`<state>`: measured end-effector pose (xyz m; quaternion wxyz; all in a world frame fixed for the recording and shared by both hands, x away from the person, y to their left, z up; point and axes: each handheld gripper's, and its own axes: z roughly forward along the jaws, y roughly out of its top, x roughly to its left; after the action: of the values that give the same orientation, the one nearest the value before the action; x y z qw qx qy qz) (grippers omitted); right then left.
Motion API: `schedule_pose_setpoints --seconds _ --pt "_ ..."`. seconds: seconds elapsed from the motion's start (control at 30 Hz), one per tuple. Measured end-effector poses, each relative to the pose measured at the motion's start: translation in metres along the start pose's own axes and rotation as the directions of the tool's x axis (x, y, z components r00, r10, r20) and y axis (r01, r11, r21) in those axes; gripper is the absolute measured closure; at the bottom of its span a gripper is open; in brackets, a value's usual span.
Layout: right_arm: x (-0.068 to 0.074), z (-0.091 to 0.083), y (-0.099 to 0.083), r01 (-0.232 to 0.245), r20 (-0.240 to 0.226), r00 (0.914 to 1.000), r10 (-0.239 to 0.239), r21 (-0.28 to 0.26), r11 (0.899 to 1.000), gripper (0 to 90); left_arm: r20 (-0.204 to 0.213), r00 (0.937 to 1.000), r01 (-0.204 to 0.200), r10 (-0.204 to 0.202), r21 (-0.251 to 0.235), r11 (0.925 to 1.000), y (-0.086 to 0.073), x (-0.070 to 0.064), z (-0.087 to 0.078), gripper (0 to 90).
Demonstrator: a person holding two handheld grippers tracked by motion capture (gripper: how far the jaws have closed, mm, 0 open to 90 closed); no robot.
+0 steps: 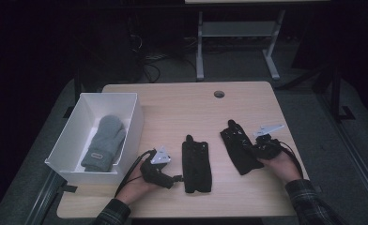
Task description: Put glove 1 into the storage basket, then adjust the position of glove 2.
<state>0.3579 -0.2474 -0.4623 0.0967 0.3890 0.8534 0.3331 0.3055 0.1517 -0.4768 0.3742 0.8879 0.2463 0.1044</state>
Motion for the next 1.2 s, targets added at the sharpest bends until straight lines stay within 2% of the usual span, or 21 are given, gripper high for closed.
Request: schedule_pose_setpoints --seconds 0.27,0.67,0.83,1.0,1.1,1.2 --pt "0.019 0.0 -0.002 0.055 -0.042 0.9976 -0.055 0.01 0.998 90.0 0.0 1.0 0.0 0.0 0.0 1.0 0.0 0.0 0.0 12.9" --pt "0.041 -0.001 -0.002 0.104 -0.096 0.9902 -0.101 0.027 0.994 90.0 0.0 1.0 0.001 -0.001 -0.003 1.0 0.0 0.0 0.0 12.9" --pt "0.043 -0.002 -0.002 0.123 -0.097 0.9878 -0.121 0.012 0.992 90.0 -0.001 1.0 0.0 0.0 -0.004 1.0 0.0 0.0 0.0 12.9" --pt "0.038 -0.013 -0.005 0.098 -0.082 0.9917 -0.099 -0.013 0.995 90.0 -0.001 1.0 0.001 -0.001 -0.005 1.0 0.0 0.0 0.0 12.9" --pt "0.036 -0.017 -0.013 0.099 -0.081 0.9917 -0.099 -0.006 0.995 90.0 -0.001 1.0 0.001 -0.001 -0.005 1.0 0.0 0.0 0.0 12.9" --pt "0.037 -0.019 -0.021 0.101 -0.082 0.9917 -0.099 0.024 0.995 90.0 -0.001 1.0 0.0 0.0 -0.004 1.0 0.0 0.0 0.0 12.9"
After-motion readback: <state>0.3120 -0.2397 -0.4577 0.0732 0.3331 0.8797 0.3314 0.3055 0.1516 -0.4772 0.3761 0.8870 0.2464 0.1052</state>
